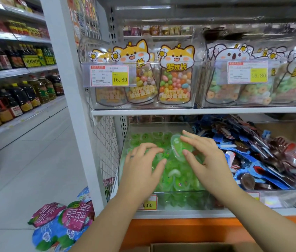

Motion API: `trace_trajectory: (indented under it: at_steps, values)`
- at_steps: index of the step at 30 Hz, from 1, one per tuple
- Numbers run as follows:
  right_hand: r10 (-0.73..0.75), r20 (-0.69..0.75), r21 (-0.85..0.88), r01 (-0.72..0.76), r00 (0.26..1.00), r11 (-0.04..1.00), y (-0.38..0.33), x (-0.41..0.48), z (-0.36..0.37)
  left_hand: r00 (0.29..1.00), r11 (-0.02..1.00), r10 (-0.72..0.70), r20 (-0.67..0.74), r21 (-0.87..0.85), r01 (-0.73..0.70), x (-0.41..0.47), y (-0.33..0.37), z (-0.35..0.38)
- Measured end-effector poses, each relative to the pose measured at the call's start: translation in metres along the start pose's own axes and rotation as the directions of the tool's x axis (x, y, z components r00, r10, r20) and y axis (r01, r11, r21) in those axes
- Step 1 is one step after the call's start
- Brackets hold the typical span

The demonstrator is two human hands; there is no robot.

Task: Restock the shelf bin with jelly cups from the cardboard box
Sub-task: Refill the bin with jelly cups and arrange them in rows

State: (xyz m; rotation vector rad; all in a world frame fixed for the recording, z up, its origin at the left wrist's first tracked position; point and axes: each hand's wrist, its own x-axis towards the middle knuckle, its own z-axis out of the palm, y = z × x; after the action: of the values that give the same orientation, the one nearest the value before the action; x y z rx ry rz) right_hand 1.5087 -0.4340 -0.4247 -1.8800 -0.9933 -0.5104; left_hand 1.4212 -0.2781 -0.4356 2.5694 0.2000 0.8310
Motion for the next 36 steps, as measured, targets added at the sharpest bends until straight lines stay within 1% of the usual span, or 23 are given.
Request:
trace_trajectory:
  at_steps: [1,2,3,4,5,6,8,10,12,13,15,16,17,19,21,23,25,26,27,30,33,35,36]
  values:
    - [0.012,0.010,0.045,-0.012,1.000,0.999,-0.007,0.002,-0.001,0.999,0.994,-0.032,-0.030,-0.106,0.029,0.001,0.004,-0.006]
    - [0.018,0.022,0.096,-0.020,1.000,0.995,-0.013,0.004,-0.001,0.996,0.968,-0.086,-0.028,-0.240,0.077,0.002,0.008,-0.011]
    - [0.026,0.038,0.149,-0.031,0.999,0.988,-0.019,0.005,0.001,0.988,0.909,-0.151,0.013,-0.392,0.144,0.003,0.013,-0.016]
    - [0.041,0.061,0.204,-0.053,0.997,0.978,-0.024,0.006,0.004,0.976,0.823,-0.206,0.074,-0.527,0.214,0.004,0.017,-0.019]
    - [0.059,0.090,0.258,-0.081,0.994,0.963,-0.029,0.006,0.007,0.963,0.742,-0.240,0.122,-0.617,0.263,0.005,0.020,-0.021]
    - [0.075,0.118,0.294,-0.107,0.990,0.950,-0.032,0.006,0.010,0.954,0.689,-0.259,0.150,-0.664,0.291,0.005,0.020,-0.022]
    - [0.102,0.152,0.318,-0.146,0.983,0.937,-0.038,0.007,0.016,0.948,0.641,-0.279,0.152,-0.705,0.302,0.004,0.016,-0.021]
    - [0.151,0.138,0.317,-0.188,0.979,0.930,-0.039,0.010,0.020,0.942,0.634,-0.306,0.136,-0.710,0.309,0.003,0.008,-0.020]
    - [0.242,0.119,0.302,-0.267,0.963,0.915,-0.034,0.017,0.025,0.936,0.643,-0.329,0.127,-0.695,0.321,0.004,0.000,-0.019]
    - [0.283,0.148,0.290,-0.316,0.947,0.903,-0.033,0.022,0.027,0.934,0.647,-0.338,0.119,-0.691,0.322,0.005,-0.003,-0.020]
    - [0.318,0.266,0.325,-0.396,0.910,0.859,-0.031,0.034,0.033,0.931,0.671,-0.352,0.092,-0.669,0.320,0.011,-0.008,-0.022]
    - [0.324,0.306,0.359,-0.424,0.895,0.832,-0.028,0.041,0.038,0.931,0.692,-0.359,0.065,-0.651,0.312,0.015,-0.011,-0.023]
    - [0.343,0.313,0.378,-0.448,0.886,0.810,-0.027,0.049,0.043,0.929,0.713,-0.370,0.022,-0.634,0.299,0.019,-0.014,-0.024]
    - [0.388,0.280,0.340,-0.469,0.878,0.815,-0.018,0.067,0.057,0.914,0.759,-0.398,-0.075,-0.587,0.283,0.029,-0.025,-0.023]
    - [0.431,0.240,0.201,-0.479,0.870,0.855,-0.005,0.085,0.074,0.903,0.816,-0.415,-0.113,-0.485,0.314,0.036,-0.040,-0.017]
    - [0.471,0.278,0.012,-0.493,0.837,0.870,0.008,0.106,0.093,0.902,0.866,-0.418,-0.109,-0.349,0.359,0.044,-0.059,-0.008]
    - [0.510,0.326,-0.165,-0.483,0.796,0.860,0.015,0.124,0.115,0.898,0.873,-0.429,-0.100,-0.302,0.383,0.052,-0.076,0.000]
    - [0.534,0.320,-0.201,-0.495,0.783,0.846,0.021,0.133,0.126,0.895,0.871,-0.434,-0.103,-0.302,0.388,0.055,-0.082,0.003]
    - [0.558,0.323,-0.206,-0.518,0.765,0.830,0.029,0.141,0.136,0.892,0.868,-0.439,-0.107,-0.307,0.391,0.059,-0.088,0.005]
    - [0.598,0.324,-0.082,-0.607,0.733,0.790,0.054,0.155,0.162,0.887,0.848,-0.451,-0.103,-0.358,0.390,0.066,-0.098,0.011]
    - [0.605,0.367,-0.082,-0.623,0.707,0.778,0.058,0.164,0.176,0.880,0.814,-0.470,-0.072,-0.422,0.400,0.069,-0.101,0.011]
    - [0.615,0.381,-0.040,-0.652,0.690,0.757,0.058,0.167,0.183,0.881,0.816,-0.469,-0.065,-0.414,0.404,0.070,-0.104,0.013]
    - [0.629,0.399,-0.043,-0.671,0.668,0.740,0.059,0.169,0.187,0.882,0.818,-0.468,-0.063,-0.408,0.405,0.070,-0.105,0.013]
